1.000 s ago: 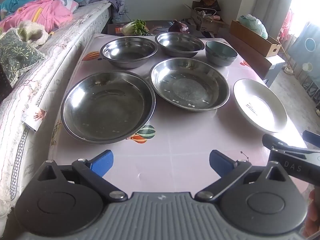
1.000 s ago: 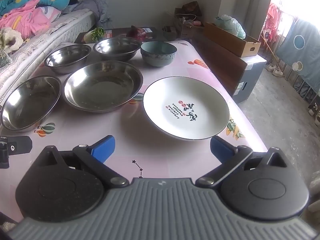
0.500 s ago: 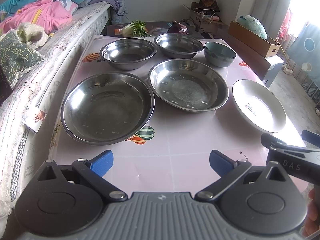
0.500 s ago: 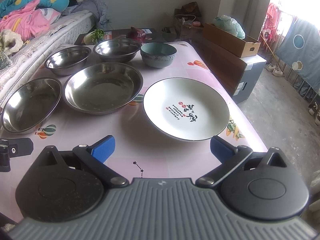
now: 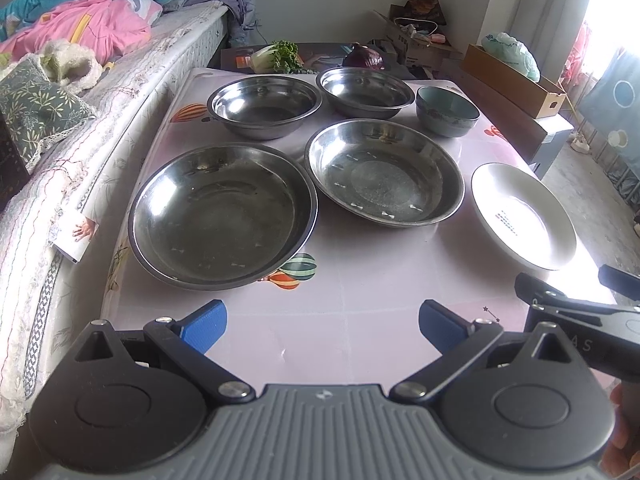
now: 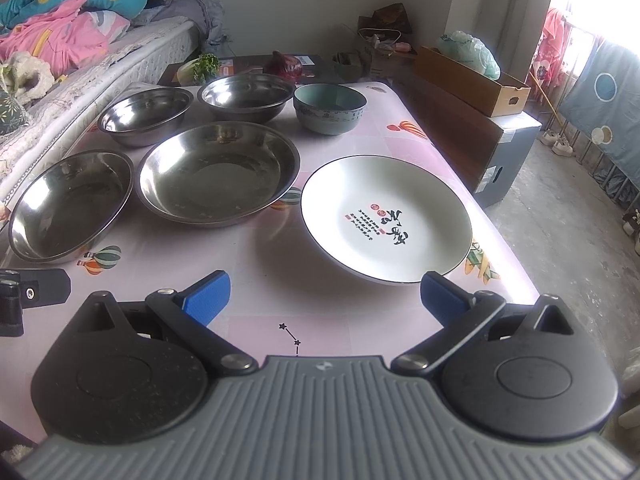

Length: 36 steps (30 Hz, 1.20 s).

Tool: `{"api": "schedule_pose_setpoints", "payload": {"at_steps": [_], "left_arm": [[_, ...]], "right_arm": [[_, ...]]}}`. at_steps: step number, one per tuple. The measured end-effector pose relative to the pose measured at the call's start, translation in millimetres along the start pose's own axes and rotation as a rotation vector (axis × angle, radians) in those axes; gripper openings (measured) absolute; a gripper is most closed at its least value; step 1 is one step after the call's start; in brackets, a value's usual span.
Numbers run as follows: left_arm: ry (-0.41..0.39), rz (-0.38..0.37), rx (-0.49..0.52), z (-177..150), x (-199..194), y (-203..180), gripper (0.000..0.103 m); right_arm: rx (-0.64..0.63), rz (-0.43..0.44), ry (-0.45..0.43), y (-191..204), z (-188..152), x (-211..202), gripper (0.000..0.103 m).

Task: Organize plates and bowls

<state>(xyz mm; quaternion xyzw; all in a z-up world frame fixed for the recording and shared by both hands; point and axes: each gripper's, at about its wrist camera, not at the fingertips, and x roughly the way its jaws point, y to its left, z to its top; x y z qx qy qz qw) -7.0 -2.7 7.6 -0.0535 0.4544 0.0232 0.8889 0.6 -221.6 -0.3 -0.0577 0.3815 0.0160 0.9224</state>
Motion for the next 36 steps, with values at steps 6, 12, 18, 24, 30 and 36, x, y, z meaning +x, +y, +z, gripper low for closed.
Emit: {"api": "schedule_pose_setpoints", "payload": {"at_steps": [6,12,18,24,30,36], "left_arm": [[0.006,0.002,-0.013,0.5,2.1,3.6,0.103],[0.006,0.004,-0.018,0.7,1.9,5.4,0.103],[0.01,0.004,-0.021,0.5,3.2,6.8,0.103],[0.01,0.004,-0.021,0.4,3.5,7.0,0.103],[0.011,0.003,-0.021,0.4,3.5,7.1,0.103],[0.011,0.004,-0.023,-1.6,5.4,9.0,0.103]], "right_arm": [[-0.014,0.004,0.005,6.3,0.8,1.0,0.102],[-0.022,0.005,0.01,10.0,1.1,2.4,0.102],[-0.029,0.005,0.016,12.3,0.3,3.9,0.102],[-0.031,0.003,0.016,12.7,0.1,4.1,0.102],[-0.031,0.003,0.016,12.7,0.2,4.2,0.102],[-0.031,0.003,0.016,12.9,0.2,4.3,0.102]]}}
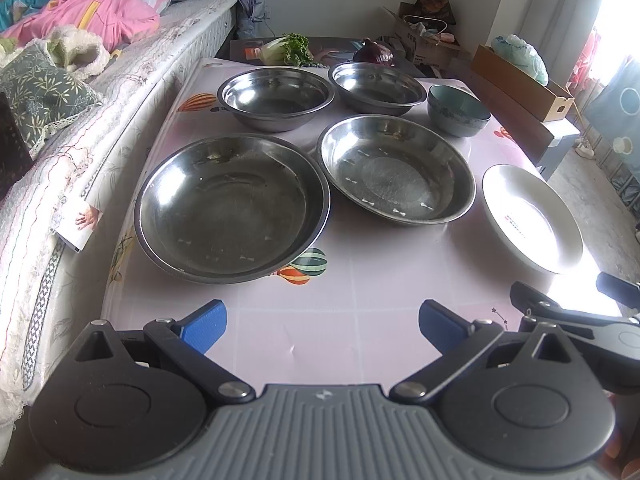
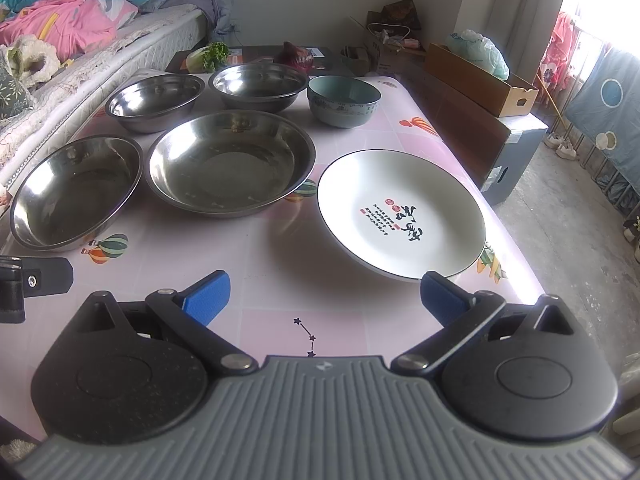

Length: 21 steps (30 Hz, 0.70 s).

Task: Organize plates and bowls

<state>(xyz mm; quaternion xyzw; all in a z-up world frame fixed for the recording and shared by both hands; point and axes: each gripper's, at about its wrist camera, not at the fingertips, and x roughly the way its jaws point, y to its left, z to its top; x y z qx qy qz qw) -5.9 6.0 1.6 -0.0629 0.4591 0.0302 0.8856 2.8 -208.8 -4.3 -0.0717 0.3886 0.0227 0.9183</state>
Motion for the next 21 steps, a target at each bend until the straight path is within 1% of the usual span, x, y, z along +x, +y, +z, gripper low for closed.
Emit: {"api": "schedule_pose_setpoints", "payload": {"at_steps": [14,21], "left_arm": [[0.007,0.005,-0.002,-1.6,3.1,2.1,0.103],[-0.015,0.013,-0.002,5.5,-2.4,5.9,0.103]], "right_arm": [[0.002,-0.005,0.001,-0.6,-1.3,0.8,0.102],[-0.003,-0.011,-0.01,-9.0,-7.6,3.9,0.102]]}}
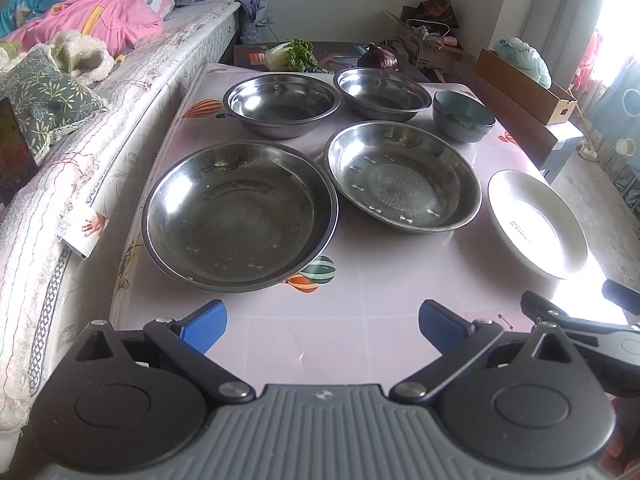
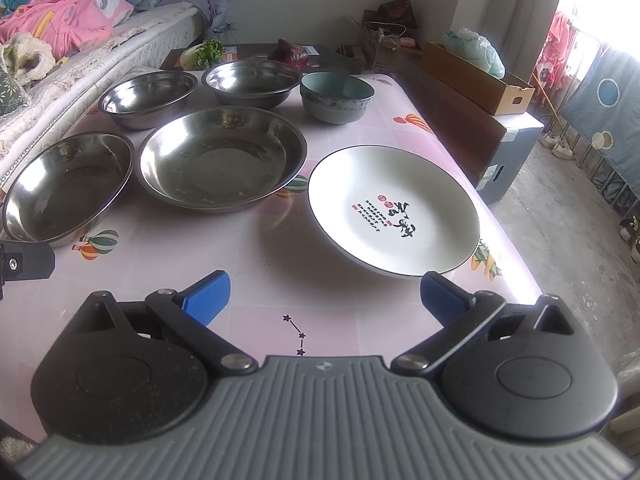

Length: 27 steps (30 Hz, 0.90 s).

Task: Organize plates and bowls

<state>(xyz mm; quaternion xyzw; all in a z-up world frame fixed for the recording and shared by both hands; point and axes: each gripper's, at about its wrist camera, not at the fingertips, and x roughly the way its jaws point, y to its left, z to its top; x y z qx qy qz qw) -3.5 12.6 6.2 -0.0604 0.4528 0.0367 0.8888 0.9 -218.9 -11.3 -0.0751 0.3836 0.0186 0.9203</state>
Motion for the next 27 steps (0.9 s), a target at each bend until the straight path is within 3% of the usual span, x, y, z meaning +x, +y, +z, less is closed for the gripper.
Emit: {"api": "schedule_pose_setpoints", "payload": {"at_steps": [6,14,18,22,27], "left_arm": [[-0.049,0.016,-0.035,13.7,-5.6,17.9,0.103],[-0.117,0.052,-0.076,38.0,-12.9,58.5,0.103],[-0.146,0.052,-0.099,49.4,-14.0,81.8,0.103],[-0.163,0.011,-0.135,64.5,-10.1,101.2,0.103],[-0.186,-0.019,-0.147,90.2,4.7,113.5,0.103]], "right_arm": [[-0.006,0.029,-0.064,-12.4,6.6,-6.1,0.102],[-0.033,0.032,-0.222,-29.9,28.3,-27.2,0.102],[0.002,0.095,-0.288,-40.4,38.2,-39.0,0.102],[0.072,0.213,-0.323,-49.5,55.0,-42.4,0.102],[0.14,0.382,-0.326,-43.5,104.7,-18.6,0.102]]}}
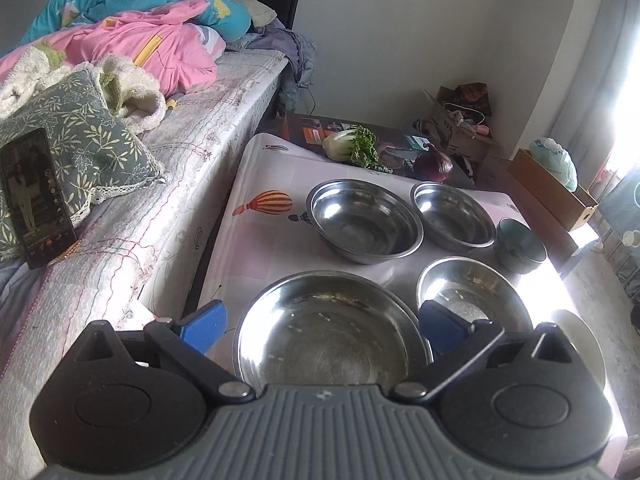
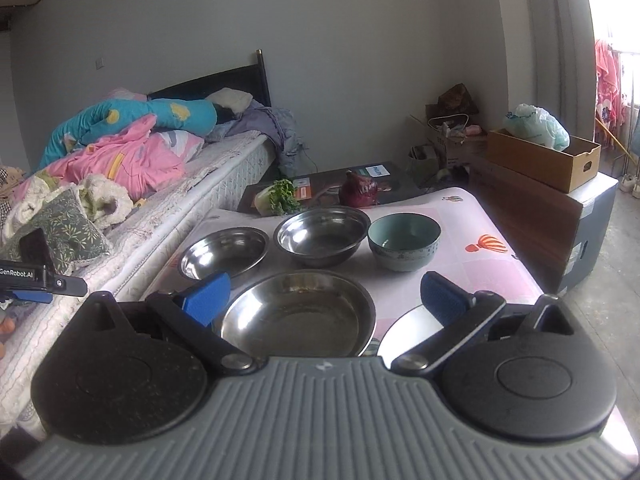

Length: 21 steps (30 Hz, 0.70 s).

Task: Organize plates and bowls
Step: 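Reach the left gripper to a small steel bowl and close on its rim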

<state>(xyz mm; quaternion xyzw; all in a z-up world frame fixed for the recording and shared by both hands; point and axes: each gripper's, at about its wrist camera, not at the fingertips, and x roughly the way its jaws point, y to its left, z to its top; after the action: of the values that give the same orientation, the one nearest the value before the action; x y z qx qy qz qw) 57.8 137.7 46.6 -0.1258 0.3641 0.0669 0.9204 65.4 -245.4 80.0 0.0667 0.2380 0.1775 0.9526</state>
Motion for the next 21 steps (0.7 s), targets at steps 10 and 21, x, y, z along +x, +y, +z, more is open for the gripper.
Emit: {"api": "schedule_pose_setpoints", "payload": {"at_steps": [10,21], "left_arm": [[-0.035,0.091,-0.018,69.9,80.3,10.0,0.1],[0.109,0.108,-0.017,108.7,192.6,9.1,0.072]], "right_arm": [[0.188,0.256,0.264,8.1,57.4,177.6,0.082],[0.277,0.217,0.488,23.5,27.8,326.5,0.035]]}}
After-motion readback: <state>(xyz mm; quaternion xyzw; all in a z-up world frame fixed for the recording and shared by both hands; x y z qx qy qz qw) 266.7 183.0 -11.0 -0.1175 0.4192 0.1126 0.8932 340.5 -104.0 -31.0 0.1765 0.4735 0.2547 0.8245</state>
